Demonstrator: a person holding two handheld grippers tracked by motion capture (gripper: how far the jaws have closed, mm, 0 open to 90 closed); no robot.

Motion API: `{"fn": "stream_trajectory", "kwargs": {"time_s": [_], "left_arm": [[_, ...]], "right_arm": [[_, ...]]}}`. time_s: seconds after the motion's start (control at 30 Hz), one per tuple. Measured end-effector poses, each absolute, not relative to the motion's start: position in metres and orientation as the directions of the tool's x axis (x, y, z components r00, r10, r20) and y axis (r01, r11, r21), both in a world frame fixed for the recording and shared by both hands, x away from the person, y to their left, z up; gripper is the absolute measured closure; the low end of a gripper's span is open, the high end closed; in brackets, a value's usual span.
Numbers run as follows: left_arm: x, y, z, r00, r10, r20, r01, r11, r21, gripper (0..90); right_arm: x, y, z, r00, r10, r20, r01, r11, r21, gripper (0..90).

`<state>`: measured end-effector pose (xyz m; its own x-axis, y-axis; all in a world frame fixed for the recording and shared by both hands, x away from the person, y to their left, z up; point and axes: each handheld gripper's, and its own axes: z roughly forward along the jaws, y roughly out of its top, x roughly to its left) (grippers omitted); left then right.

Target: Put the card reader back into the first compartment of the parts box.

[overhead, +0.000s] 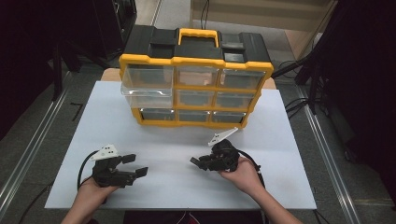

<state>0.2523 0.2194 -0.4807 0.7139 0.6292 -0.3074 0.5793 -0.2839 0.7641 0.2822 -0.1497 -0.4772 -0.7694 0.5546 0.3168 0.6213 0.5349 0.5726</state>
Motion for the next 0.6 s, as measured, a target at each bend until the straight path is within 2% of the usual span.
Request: {"fn": "stream_trajectory", "kwargs": {"time_s": [0.6], "left_arm": [[0.252,0.223,-0.481,0.703,0.640,-0.309,0.583,-0.271,0.765,22.7]], "right_arm": [[0.294,-0.148,-0.445,-0.879,0.368,0.303,0.476,0.653,0.589,71.2]]}}
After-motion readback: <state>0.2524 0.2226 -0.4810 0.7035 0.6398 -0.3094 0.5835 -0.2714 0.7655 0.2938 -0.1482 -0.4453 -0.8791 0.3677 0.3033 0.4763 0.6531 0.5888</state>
